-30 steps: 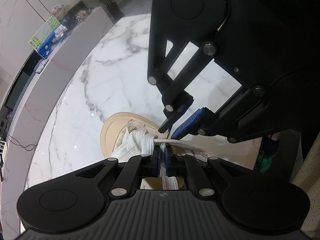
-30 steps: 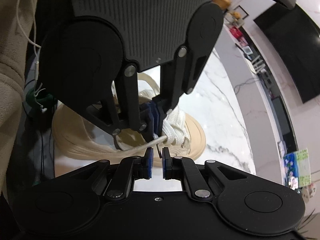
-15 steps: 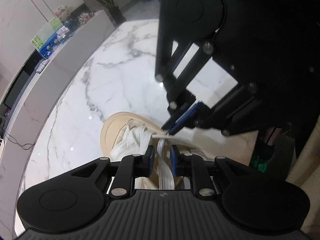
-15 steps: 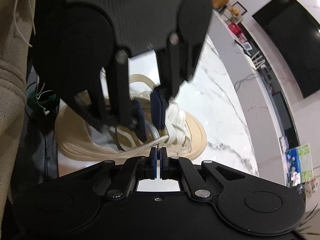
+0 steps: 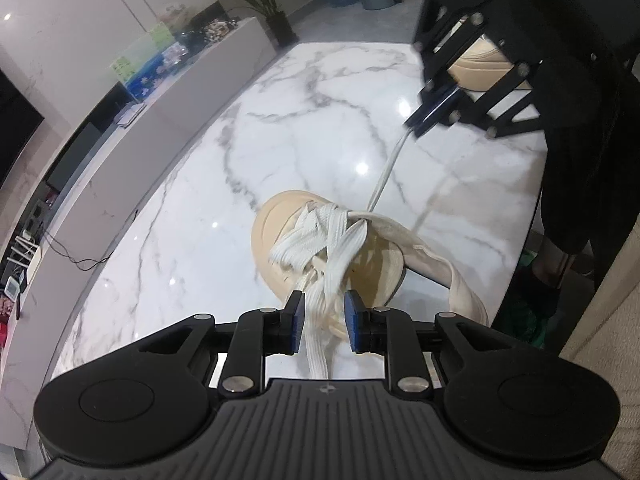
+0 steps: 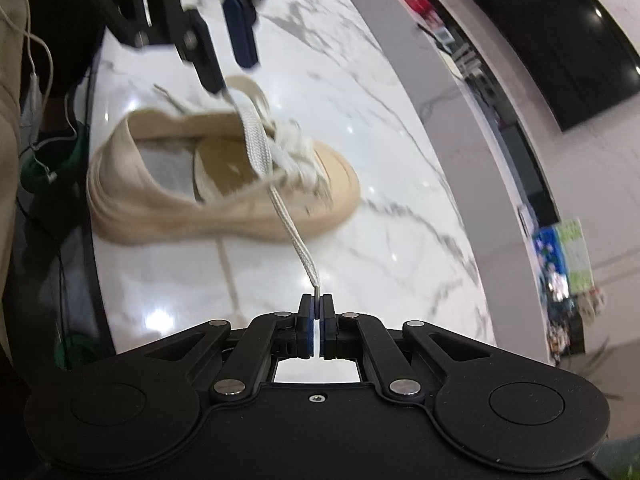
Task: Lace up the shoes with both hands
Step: 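Pull the white lace tip away from the sneaker with the left gripper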
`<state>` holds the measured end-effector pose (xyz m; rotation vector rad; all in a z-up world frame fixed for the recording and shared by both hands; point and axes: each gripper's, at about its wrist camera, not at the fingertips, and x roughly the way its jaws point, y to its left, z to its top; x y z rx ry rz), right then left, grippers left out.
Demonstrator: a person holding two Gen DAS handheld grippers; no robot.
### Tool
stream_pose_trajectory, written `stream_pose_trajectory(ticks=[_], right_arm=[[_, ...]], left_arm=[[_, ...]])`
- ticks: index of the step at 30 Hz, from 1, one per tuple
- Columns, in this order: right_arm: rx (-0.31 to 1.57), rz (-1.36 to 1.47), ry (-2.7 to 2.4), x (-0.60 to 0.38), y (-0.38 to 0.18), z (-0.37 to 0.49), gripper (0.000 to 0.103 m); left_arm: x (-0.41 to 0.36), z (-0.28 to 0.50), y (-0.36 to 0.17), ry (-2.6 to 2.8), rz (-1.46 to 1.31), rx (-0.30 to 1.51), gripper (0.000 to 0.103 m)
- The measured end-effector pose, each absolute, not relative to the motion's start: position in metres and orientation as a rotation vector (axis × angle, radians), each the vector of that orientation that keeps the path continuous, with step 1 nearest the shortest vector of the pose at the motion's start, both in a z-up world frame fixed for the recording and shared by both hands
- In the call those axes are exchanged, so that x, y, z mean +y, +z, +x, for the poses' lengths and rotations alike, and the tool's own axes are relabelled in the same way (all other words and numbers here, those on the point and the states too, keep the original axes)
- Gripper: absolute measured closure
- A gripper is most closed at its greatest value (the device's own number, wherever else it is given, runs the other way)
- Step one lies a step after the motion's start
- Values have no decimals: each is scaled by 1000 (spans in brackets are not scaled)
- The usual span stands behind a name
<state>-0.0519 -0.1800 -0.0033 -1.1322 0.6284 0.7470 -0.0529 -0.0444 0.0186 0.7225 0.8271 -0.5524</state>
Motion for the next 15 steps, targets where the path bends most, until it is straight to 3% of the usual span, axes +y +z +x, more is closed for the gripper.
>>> stream_pose_trajectory(ticks=[15], right_arm=[[687, -1075, 551, -226, 11, -74, 103]], left_arm=[[-42, -78, 34, -509, 678, 782, 82]])
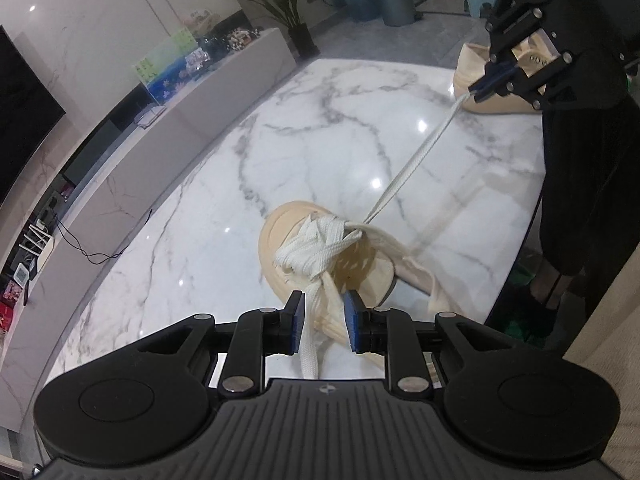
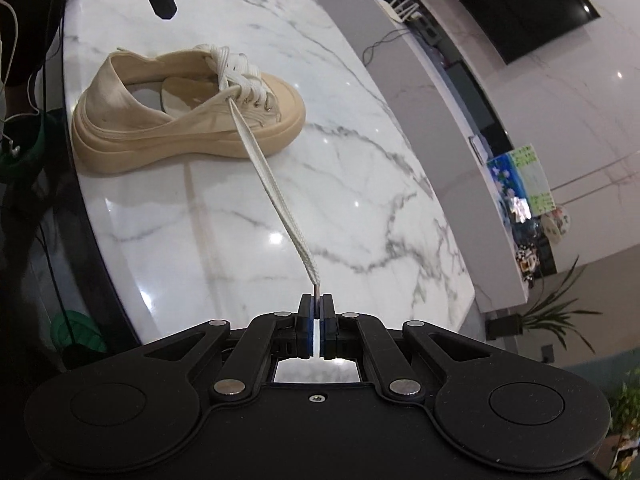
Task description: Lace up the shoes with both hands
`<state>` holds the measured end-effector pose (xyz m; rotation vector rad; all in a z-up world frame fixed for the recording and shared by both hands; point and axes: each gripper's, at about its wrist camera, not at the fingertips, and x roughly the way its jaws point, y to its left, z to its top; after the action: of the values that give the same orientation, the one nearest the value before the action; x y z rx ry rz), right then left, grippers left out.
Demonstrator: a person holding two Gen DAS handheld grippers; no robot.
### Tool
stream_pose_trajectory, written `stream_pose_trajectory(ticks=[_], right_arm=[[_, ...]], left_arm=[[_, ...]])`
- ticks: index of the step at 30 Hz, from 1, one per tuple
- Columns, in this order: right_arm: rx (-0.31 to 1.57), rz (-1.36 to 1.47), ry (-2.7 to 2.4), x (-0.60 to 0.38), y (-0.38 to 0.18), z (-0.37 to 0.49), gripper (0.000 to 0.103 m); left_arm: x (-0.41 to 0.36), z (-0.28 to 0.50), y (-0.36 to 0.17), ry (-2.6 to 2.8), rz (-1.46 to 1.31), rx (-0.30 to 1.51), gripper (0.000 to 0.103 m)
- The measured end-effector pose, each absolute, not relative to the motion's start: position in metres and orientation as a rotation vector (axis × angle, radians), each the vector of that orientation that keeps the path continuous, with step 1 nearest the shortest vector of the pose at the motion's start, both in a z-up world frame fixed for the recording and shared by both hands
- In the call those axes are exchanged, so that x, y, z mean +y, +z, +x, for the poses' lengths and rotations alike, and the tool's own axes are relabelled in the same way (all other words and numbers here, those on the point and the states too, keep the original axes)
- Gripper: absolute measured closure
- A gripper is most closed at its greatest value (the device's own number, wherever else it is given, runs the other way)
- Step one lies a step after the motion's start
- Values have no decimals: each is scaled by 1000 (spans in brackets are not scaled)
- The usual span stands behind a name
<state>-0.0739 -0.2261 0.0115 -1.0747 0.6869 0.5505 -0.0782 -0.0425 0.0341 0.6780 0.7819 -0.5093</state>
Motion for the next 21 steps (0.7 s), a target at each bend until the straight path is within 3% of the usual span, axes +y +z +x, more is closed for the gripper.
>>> stream_pose_trajectory(ticks=[21], right_arm=[[621, -955, 572, -205, 37, -91, 101]], left_arm=[[-40, -98, 50, -465, 694, 725, 75]])
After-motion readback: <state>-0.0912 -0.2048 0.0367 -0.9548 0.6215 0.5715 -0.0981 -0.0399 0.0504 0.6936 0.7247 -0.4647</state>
